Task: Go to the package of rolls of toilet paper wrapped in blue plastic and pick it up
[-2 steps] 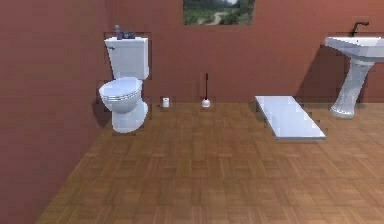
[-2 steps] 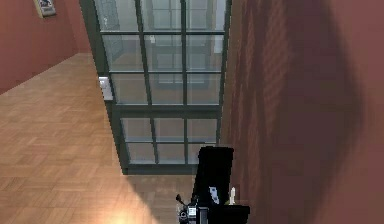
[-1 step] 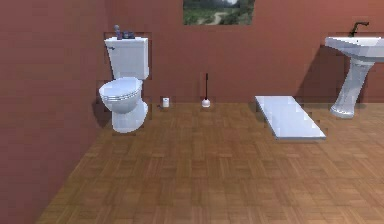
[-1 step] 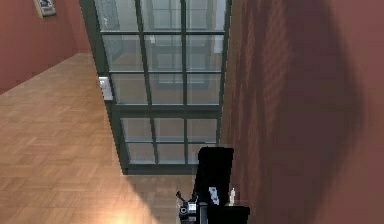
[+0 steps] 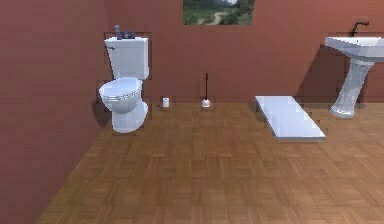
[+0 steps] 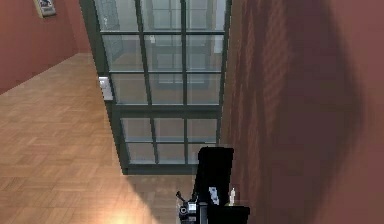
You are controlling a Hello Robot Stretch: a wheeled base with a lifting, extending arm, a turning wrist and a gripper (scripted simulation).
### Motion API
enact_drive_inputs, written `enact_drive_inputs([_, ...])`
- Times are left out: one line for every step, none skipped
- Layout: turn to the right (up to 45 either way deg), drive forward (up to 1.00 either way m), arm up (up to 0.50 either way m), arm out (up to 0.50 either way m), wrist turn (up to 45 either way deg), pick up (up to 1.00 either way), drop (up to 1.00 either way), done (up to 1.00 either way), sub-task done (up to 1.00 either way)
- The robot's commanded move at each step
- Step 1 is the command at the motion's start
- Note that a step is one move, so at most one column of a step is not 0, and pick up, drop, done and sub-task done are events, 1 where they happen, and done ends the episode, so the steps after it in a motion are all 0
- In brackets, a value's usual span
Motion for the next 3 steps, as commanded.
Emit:
enact_drive_inputs([0.0, 0.0, 0.1, 0.0, 0.0, 0.0, 0.0, 0.0, 0.0])
enact_drive_inputs([0.0, 0.0, 0.0, 0.0, 24.0, 0.0, 0.0, 0.0, 0.0])
enact_drive_inputs([0.0, 0.0, -0.36, 0.0, 0.0, 0.0, 0.0, 0.0, 0.0])
